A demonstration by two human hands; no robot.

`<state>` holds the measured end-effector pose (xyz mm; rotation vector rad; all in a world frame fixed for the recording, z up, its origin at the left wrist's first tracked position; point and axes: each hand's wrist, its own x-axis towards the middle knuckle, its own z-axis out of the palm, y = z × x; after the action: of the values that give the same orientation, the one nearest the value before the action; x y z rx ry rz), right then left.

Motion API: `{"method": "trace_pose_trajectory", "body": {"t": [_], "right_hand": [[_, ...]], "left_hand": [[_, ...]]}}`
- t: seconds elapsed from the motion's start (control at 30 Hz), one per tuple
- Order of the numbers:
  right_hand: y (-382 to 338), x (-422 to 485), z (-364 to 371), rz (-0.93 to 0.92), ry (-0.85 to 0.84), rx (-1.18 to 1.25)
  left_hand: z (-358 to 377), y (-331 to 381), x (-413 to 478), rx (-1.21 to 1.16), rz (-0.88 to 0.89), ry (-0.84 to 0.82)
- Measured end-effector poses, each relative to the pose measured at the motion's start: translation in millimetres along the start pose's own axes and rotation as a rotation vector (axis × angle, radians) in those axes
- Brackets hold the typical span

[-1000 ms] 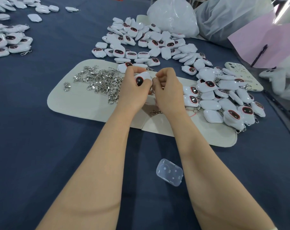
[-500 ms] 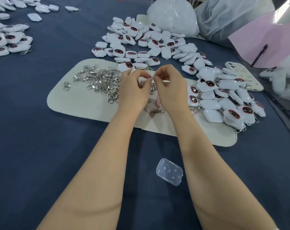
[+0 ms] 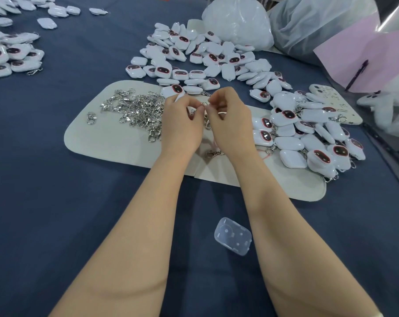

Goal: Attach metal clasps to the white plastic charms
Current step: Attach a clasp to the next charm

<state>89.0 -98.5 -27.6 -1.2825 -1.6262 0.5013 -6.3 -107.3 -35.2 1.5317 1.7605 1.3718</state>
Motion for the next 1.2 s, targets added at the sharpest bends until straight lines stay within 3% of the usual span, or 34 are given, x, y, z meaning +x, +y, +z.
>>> {"method": "trace_pose_trajectory", "body": {"t": [0.3,0.47,1.2], "right_hand": [[0.0,0.8,0.7,-0.009,-0.045,-0.086],[0.5,2.6,0.9,0.065,-0.031,-0.023],[-4.2,0.0,3.5,0.075,0.006,0.011]], "left_hand": [[-1.4,2.3,-2.6,0.044,0.049,0.02],[0.1,0.6,-3.2,0.016,0.022,0.026],[-1.1,1.1,-0.7,0.052,0.02,0.073]]}}
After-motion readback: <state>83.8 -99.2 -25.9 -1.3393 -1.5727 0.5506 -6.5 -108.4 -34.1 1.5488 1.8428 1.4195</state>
